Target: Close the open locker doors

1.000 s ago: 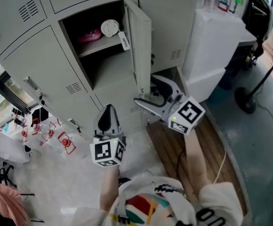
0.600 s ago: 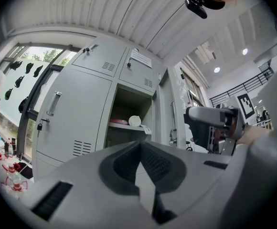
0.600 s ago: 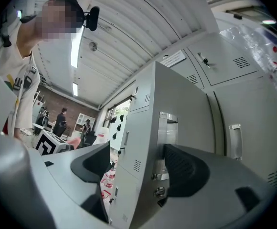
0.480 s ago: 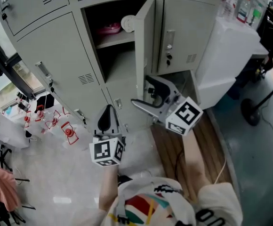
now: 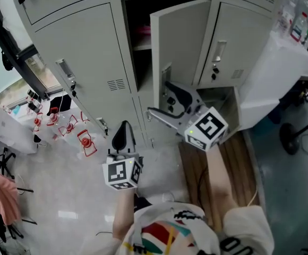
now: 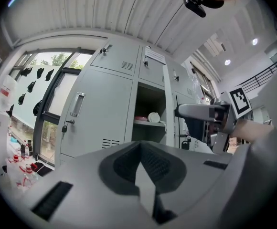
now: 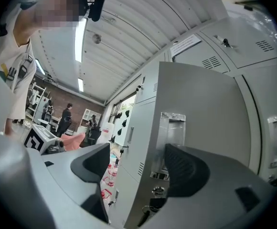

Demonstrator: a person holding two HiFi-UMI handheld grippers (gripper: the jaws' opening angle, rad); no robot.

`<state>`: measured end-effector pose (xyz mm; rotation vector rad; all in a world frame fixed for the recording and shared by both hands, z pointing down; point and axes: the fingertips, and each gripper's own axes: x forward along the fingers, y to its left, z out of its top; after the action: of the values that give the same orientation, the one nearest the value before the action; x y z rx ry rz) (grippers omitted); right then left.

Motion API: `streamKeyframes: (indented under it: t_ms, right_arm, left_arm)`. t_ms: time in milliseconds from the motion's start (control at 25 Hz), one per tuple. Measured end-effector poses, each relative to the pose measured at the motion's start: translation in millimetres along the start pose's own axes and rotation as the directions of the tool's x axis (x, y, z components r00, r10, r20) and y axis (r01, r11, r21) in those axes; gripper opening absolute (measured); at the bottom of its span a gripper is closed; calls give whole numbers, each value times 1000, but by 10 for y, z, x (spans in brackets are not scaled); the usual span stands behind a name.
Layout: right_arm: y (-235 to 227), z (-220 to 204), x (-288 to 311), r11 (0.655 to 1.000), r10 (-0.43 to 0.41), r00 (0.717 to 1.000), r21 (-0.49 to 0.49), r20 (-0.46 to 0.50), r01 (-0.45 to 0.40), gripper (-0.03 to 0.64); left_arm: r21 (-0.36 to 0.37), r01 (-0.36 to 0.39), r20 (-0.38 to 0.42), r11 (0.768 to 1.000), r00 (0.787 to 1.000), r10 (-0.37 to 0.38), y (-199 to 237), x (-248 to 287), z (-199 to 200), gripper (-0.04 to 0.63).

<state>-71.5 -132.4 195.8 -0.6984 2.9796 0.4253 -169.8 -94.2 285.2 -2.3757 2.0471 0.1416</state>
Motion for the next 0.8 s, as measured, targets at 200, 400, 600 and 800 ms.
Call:
streamKeyframes:
  t_ms: [200,400,600,800]
  right_arm:
    - [-5,-81,312,1000,2,999,29,-42,0,336]
    - [-126,-166,625,999,-18,997,27,-71,20,336]
    - [-270,-242,920,998,-56,993,2,-102,56,336]
    - [-398,-297,1118,996,-87,988,-5,-127,87,336]
  left_arm:
    - [-2,-9,-19,1000,1000,9,276,95,-41,6]
    - [8,3,-11,1000,1000,-3,547,297,44,6]
    - [10,26,-3,1000,1000,-26,791,516,117,6]
    - [3,84,-14,996,996,-84,874,738,112,6]
